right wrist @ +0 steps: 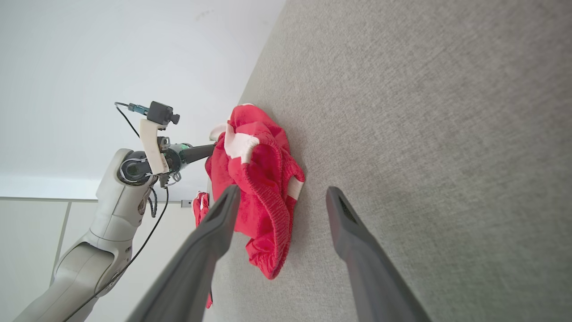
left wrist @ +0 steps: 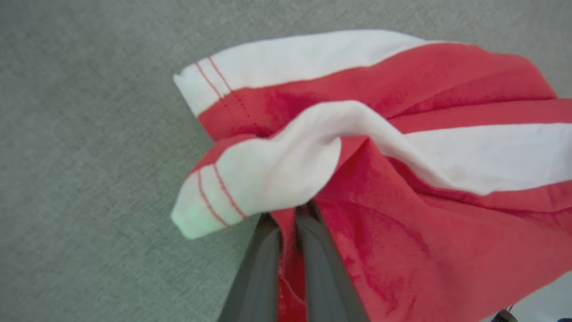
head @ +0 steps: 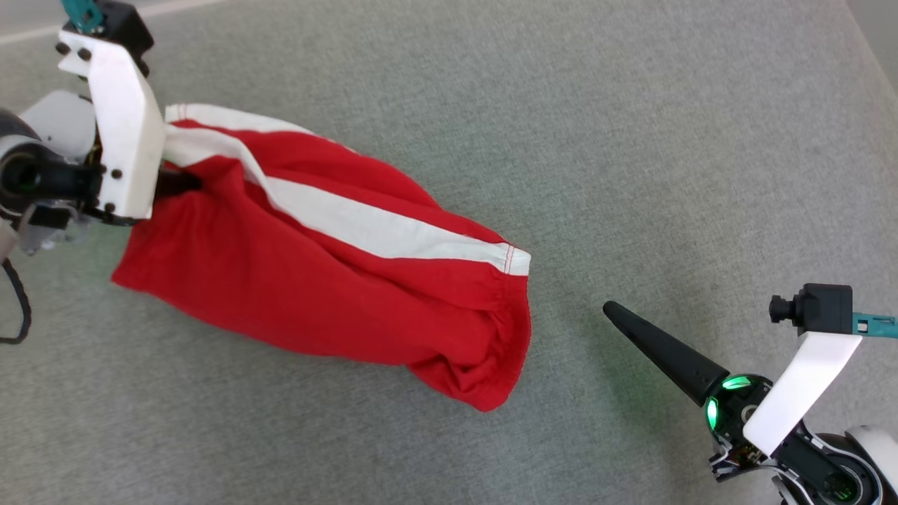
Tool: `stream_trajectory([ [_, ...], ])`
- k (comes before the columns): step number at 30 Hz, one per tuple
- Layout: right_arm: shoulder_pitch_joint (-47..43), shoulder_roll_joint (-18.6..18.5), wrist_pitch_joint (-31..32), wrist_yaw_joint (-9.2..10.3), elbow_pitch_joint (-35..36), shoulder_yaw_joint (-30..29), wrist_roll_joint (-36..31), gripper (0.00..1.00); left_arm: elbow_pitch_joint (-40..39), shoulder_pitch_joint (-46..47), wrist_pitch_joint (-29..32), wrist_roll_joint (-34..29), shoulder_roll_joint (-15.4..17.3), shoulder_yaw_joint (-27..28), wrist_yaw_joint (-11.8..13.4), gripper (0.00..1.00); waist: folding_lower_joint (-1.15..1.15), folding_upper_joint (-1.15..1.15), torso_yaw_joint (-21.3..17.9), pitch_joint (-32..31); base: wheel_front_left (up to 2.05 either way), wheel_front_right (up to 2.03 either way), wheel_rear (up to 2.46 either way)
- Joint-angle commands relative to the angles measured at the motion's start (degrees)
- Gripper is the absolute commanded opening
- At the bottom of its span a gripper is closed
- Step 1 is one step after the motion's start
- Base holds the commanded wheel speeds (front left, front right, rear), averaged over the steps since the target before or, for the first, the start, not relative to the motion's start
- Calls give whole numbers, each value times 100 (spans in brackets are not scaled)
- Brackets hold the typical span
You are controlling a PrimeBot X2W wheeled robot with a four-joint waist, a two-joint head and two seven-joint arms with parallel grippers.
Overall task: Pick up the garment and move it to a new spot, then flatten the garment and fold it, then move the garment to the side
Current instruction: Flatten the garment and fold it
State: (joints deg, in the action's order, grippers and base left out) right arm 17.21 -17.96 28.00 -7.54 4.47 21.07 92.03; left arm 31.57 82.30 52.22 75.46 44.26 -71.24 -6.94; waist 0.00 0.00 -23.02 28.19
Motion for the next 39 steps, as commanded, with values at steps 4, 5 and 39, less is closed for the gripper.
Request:
stream_trajectory([
  [4,-160,-87,12,10,-88,-82,-98,100,70,-242,49,91,-9,-23,34,0,0,0,287,-422,0,0,0],
  [5,-197,-109,20,11,-105,-101,-85,100,67,-283,75,116,-19,-25,37,0,0,0,348,-519,0,0,0],
  [39,-829,-428,-109,10,-198,-253,-558,100,-1079,-2354,-690,362,128,-86,387,100,0,0,1486,-2093,0,0,0],
])
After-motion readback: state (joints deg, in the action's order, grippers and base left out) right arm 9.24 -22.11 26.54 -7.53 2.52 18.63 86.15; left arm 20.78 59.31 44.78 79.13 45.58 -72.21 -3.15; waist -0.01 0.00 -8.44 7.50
